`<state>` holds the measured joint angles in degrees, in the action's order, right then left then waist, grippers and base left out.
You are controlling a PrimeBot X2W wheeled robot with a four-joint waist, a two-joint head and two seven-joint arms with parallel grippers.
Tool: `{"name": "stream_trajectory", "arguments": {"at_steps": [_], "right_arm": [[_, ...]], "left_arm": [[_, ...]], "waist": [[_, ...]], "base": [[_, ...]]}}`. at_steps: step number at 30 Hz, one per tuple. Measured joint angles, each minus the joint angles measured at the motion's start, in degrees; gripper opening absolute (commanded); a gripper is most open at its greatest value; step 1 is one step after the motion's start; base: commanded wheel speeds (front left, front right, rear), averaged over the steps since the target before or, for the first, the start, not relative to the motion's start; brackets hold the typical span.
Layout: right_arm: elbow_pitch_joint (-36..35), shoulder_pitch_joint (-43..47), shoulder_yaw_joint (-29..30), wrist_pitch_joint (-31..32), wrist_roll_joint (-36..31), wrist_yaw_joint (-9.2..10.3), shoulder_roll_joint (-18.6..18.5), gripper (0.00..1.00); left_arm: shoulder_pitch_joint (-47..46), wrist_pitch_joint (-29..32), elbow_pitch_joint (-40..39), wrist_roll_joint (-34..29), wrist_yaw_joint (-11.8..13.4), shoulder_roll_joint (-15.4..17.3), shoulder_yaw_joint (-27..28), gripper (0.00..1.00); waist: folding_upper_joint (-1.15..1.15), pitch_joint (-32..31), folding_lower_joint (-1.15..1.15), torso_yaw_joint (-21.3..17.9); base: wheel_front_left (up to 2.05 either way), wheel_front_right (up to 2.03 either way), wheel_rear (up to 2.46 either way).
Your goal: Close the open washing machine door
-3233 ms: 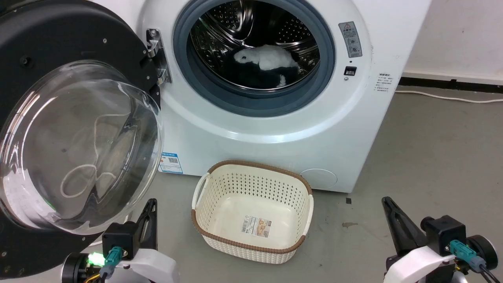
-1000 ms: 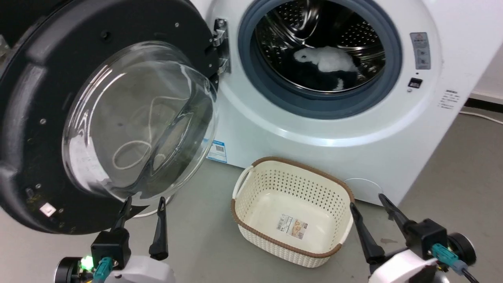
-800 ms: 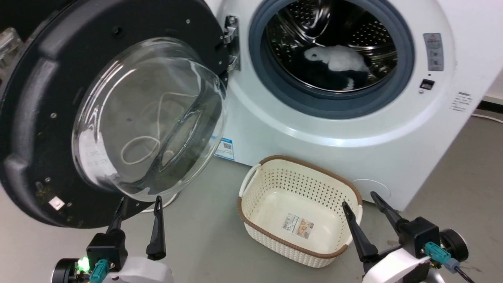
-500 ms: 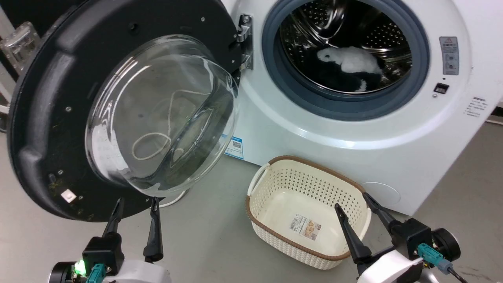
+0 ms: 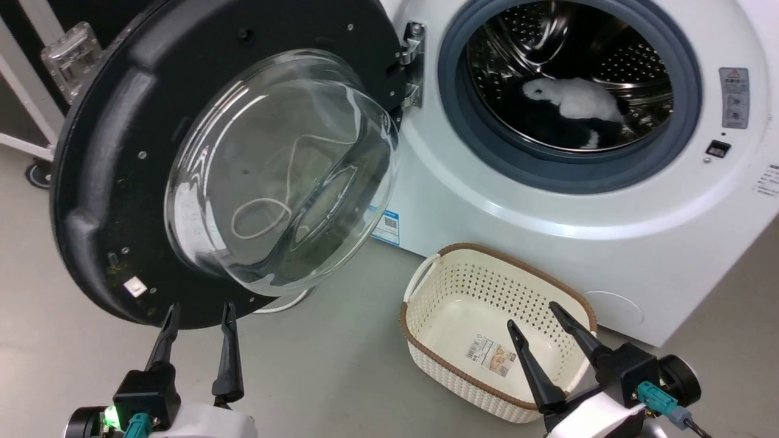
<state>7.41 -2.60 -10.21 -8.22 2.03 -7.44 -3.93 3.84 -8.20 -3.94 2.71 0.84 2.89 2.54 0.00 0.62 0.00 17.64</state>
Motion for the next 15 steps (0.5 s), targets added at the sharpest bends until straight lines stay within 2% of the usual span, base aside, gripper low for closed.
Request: {"name": "stream_trajectory", "arguments": {"at_steps": [13, 14, 15], "right_arm": [[1.6, -0.3, -1.7, -1.6, 0.8, 0.0, -0.3, 1.0], [1.7, -0.3, -1.8, -1.6, 0.9, 0.0, -0.3, 1.0], [1.7, -0.4, -1.9, -1.7, 1.0, 0.0, -0.3, 1.0]], "left_arm": [[0.9, -1.6, -2.0, 0.0, 1.0, 0.0, 0.1, 0.99], [0.9, -1.7, -2.1, 0.0, 1.0, 0.0, 0.1, 0.55], [0.9, -1.7, -2.2, 0.4, 1.0, 0.0, 0.1, 0.24]], "waist": [[0.0, 0.3, 0.0, 3.2], [0.0, 0.3, 0.0, 3.5], [0.0, 0.3, 0.0, 3.7]], "base": [[0.0, 0.0, 0.0], [0.0, 0.0, 0.0], [0.0, 0.0, 0.0]]}}
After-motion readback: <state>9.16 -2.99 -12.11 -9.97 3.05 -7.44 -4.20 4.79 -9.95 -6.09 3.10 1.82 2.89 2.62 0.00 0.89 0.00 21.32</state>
